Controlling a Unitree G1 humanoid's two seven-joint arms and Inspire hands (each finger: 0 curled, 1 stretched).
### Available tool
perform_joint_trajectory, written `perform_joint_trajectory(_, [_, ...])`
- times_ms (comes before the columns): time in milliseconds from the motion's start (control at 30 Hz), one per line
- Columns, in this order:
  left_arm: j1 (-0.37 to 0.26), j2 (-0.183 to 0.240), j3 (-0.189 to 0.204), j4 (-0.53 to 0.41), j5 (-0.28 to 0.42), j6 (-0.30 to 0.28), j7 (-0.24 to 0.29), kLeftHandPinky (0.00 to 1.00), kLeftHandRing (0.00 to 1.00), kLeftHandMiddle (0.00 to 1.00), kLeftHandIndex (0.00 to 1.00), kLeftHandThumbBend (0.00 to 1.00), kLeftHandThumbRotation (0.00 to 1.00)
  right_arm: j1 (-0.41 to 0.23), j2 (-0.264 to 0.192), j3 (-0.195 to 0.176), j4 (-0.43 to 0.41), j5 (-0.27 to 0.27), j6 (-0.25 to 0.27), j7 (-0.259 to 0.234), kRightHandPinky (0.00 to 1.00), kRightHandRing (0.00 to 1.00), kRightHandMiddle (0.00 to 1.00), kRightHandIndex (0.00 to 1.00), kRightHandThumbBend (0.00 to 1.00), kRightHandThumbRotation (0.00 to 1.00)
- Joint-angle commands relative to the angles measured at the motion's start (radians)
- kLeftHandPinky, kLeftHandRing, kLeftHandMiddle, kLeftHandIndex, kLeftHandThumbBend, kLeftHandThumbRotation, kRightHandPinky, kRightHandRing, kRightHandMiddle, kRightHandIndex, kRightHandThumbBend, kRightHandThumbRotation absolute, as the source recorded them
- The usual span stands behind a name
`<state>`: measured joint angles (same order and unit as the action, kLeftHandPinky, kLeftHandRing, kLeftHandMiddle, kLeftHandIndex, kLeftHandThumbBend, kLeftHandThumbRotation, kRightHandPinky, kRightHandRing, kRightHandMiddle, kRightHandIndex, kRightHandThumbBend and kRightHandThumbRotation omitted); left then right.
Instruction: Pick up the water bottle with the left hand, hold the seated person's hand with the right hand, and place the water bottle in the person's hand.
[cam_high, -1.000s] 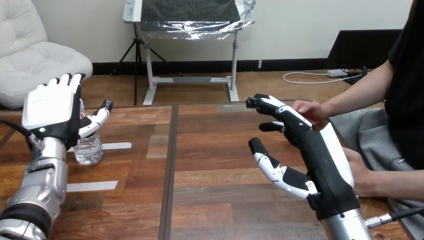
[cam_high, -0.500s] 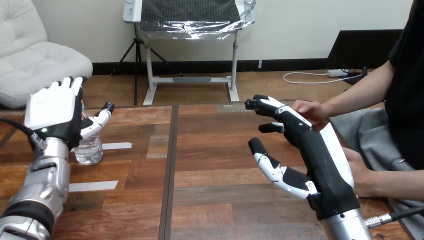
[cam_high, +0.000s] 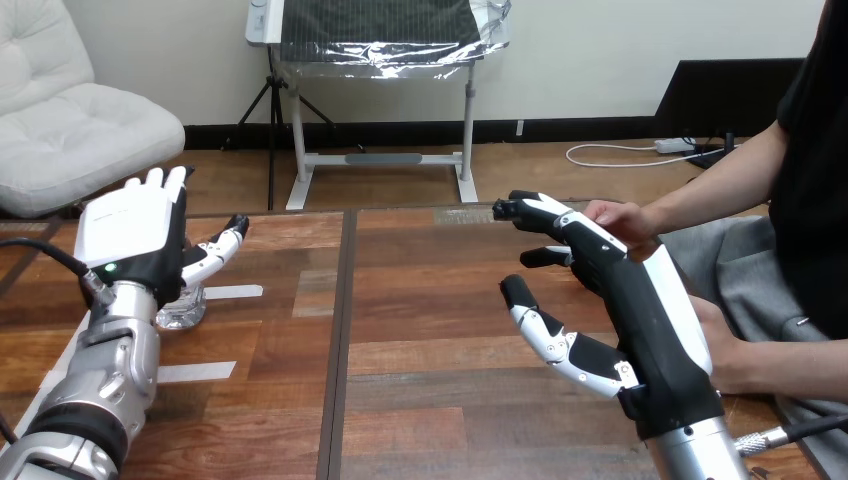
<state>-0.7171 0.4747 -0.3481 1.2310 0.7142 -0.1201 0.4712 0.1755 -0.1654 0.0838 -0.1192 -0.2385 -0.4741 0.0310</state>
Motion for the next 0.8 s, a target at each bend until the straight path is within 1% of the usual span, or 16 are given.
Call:
perform_joint_trajectory(0, [-0.069, 0.000, -0.019, 0.006, 0.001, 0.001, 0.019, 0.93, 0.96, 0.98, 0.96, 0.42, 1.00, -0.050, -0.018, -0.021, -0.038, -0.005, -0.023, -0.006, 0.69, 0.83, 0.86, 0.76, 0.32, 0.00])
perform_joint_trajectory(167, [-0.064, -0.002, -0.021, 0.007, 0.000, -0.001, 0.025, 0.93, 0.96, 0.98, 0.96, 0.42, 1.00, -0.053, -0.019, -0.024, -0.034, -0.011, -0.031, -0.006, 0.66, 0.81, 0.86, 0.76, 0.32, 0.00])
perform_joint_trajectory(367, [-0.057, -0.002, -0.026, 0.009, -0.003, -0.003, 0.032, 0.93, 0.96, 0.98, 0.95, 0.41, 1.00, -0.048, -0.021, -0.024, -0.046, -0.002, -0.016, 0.004, 0.65, 0.81, 0.85, 0.75, 0.32, 0.00])
perform_joint_trajectory(767, [-0.044, -0.001, -0.032, 0.019, -0.013, 0.005, 0.012, 0.94, 0.97, 0.98, 0.96, 0.43, 1.00, -0.045, -0.032, -0.020, -0.053, 0.008, -0.011, 0.010, 0.64, 0.81, 0.85, 0.75, 0.32, 0.00])
